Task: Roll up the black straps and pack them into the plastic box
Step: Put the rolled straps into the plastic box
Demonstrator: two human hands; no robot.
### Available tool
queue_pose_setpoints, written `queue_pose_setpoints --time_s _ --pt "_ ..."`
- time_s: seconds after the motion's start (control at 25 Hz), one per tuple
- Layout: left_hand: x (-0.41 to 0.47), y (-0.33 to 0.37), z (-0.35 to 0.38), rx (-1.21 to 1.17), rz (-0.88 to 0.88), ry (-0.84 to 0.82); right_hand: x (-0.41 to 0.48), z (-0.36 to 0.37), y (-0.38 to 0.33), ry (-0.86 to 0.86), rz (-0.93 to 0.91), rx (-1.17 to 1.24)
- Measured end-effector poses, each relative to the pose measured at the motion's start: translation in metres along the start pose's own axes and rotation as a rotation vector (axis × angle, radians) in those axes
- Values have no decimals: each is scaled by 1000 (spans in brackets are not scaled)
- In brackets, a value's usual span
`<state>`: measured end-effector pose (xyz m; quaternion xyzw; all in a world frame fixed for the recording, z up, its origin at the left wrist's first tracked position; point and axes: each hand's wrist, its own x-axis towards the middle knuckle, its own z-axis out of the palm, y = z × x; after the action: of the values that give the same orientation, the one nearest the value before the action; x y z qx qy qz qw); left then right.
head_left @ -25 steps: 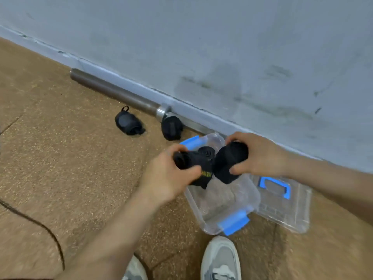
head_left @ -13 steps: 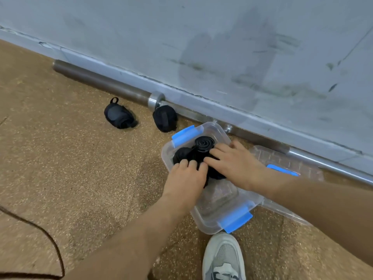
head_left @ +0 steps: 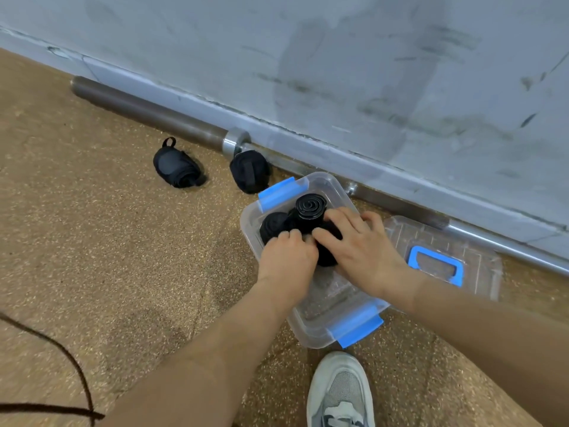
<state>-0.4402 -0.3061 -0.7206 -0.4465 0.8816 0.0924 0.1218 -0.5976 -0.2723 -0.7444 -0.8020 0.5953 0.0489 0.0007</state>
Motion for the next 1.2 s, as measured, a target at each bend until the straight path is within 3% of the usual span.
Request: queue_pose_setpoints --time_s 0.12,0.32,0.44,0.52,0.6,0.72,0.8,0.96,1.12,1.2 --pt "-13 -3 3 -68 -12 44 1 -2 1 -24 -8 -33" --pt "-5 -5 3 -69 -72 26 21 -27 -15 -200 134 27" --pt "-10 -20 1 -135 3 80 50 -66 -7 -342 183 232" --pt "-16 -36 -8 -279 38 170 80 -82 3 -290 212 370" --pt "-18 -54 -16 -483 -49 299 117 -84 10 -205 215 481" --pt "-11 -99 -15 -714 -370 398 168 -74 -5 -228 78 524" --pt "4 -142 -2 -607 -466 365 199 -60 -24 -307 -17 439" --pt "39 -201 20 -339 -442 2 224 -35 -57 -473 22 341" --pt "64 -215 18 -193 -528 -33 205 -35 -65 -368 0 189" --pt "66 -224 14 -96 -609 -66 205 -35 -61 -394 64 174"
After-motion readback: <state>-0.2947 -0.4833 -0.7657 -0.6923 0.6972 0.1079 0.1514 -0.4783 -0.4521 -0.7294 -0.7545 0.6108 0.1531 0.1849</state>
